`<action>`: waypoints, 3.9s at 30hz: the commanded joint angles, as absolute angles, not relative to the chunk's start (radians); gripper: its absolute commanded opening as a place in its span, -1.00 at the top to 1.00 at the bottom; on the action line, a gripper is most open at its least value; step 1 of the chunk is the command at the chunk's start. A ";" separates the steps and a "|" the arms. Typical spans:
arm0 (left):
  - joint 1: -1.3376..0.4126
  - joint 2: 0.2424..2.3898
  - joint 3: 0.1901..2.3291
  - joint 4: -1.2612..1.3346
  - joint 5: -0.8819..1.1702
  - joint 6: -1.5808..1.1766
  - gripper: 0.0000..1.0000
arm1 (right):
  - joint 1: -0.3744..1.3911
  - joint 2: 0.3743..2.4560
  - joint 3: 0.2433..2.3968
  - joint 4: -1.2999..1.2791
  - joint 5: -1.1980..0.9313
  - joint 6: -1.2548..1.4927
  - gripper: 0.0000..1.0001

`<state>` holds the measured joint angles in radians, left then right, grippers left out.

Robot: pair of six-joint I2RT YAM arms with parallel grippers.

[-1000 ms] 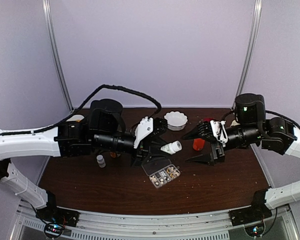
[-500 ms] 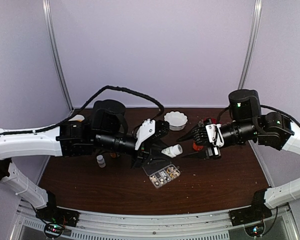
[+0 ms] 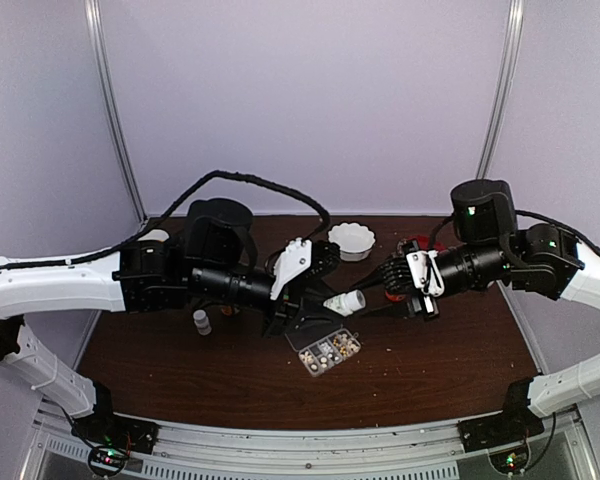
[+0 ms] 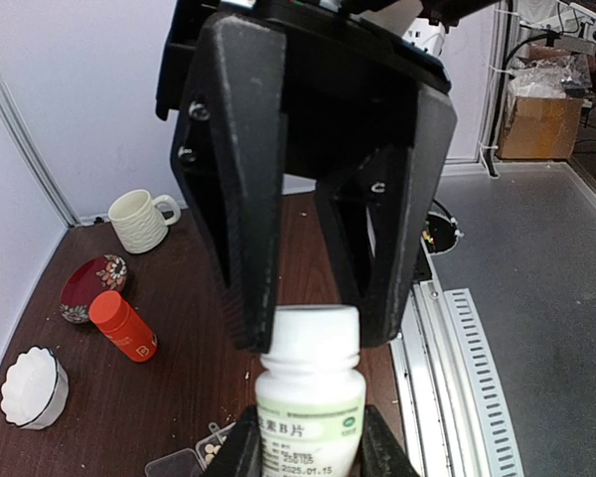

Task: Sort the pills into containers
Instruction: Screw the lid of the pill bottle onto the pill bottle.

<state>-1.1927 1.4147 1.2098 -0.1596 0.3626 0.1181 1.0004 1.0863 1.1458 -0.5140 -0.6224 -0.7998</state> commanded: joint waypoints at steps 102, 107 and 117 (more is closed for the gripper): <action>-1.200 1.353 1.154 -0.130 0.239 0.254 1.00 | 1.054 1.135 1.111 -0.436 -0.487 -1.079 -0.02; -1.201 1.348 1.153 -0.134 0.241 0.247 1.00 | 1.054 1.153 1.128 -0.456 -0.468 -1.069 0.11; -1.200 1.343 1.147 -0.136 0.241 0.245 1.00 | 1.054 1.165 1.140 -0.464 -0.469 -1.054 0.50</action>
<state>-1.1969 1.3716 1.1240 -0.1825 0.2287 0.2554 1.0489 1.1599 1.1103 -0.4603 -0.4786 -1.0721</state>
